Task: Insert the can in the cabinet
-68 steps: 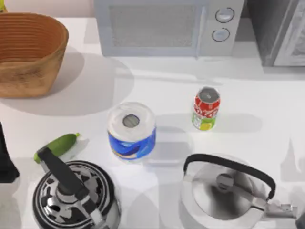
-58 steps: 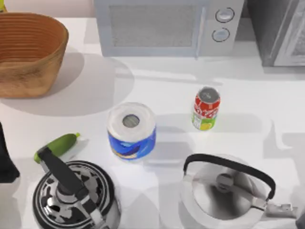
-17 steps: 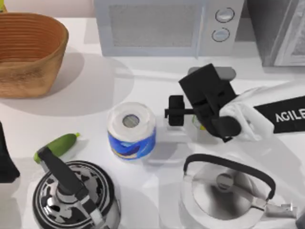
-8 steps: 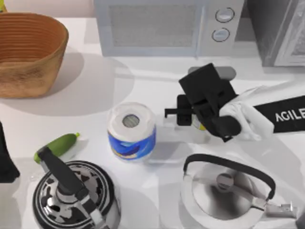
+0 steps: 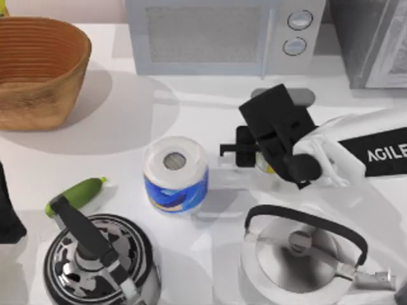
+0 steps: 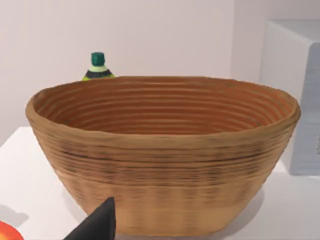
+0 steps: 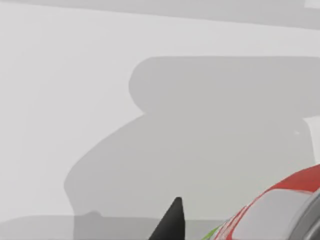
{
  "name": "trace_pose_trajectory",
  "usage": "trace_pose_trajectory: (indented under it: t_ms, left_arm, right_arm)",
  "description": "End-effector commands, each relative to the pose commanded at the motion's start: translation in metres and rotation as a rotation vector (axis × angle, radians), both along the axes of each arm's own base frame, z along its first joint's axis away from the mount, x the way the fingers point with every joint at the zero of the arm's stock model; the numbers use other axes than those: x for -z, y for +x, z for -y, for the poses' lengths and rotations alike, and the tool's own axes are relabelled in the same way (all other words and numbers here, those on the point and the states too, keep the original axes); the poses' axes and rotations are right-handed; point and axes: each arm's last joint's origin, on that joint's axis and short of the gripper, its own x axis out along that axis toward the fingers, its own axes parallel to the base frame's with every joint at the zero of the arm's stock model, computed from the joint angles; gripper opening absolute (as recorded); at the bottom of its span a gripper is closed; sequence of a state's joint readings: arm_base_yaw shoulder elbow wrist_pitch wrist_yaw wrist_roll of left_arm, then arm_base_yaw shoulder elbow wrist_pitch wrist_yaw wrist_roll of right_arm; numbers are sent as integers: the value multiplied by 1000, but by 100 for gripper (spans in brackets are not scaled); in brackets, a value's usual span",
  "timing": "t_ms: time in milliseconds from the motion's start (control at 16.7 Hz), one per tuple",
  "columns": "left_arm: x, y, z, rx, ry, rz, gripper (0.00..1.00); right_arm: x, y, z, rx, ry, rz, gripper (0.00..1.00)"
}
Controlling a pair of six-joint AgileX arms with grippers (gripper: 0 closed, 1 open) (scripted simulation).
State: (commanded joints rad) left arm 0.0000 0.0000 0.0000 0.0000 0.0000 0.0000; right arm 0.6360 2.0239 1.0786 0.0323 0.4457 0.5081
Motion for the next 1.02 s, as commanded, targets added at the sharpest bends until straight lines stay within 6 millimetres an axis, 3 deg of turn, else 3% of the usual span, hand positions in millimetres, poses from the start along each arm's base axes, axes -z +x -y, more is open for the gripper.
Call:
trace_pose_trajectory:
  t_ms: [240,360,1020]
  left_arm:
    - [0,0,0,0,0,0,100]
    - [0,0,0,0,0,0,100]
    - [0,0,0,0,0,0,100]
  right_arm:
    - [-3,1,-1,1,1,1,0]
    - [-15,4,-2,6,0,1,0]
    - [-142,1,-2,-2,0,-1,0]
